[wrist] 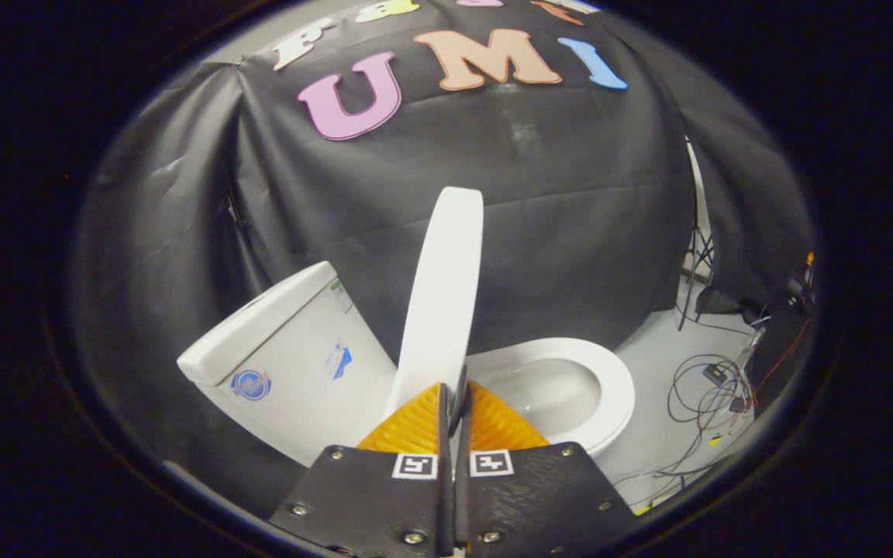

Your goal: Open the toilet lid.

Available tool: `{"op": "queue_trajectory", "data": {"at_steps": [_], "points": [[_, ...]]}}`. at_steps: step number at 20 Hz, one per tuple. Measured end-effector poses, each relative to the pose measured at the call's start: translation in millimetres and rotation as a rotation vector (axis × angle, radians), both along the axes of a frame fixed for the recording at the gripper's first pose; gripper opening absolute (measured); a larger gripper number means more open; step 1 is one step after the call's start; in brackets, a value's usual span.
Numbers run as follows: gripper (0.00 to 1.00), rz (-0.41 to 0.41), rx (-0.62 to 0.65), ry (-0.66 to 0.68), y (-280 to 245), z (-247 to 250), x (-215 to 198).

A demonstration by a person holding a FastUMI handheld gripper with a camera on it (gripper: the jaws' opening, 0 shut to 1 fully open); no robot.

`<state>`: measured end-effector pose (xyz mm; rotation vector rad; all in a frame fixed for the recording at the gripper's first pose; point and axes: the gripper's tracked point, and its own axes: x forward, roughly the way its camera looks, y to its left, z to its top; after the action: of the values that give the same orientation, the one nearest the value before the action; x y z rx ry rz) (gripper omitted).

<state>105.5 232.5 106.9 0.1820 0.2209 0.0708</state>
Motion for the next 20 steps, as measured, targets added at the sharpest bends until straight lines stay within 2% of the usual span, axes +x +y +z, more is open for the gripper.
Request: {"op": "queue_trajectory", "data": {"at_steps": [20], "points": [[0.01, 0.063, -0.032, -0.059, 47, 9, -3]]}}
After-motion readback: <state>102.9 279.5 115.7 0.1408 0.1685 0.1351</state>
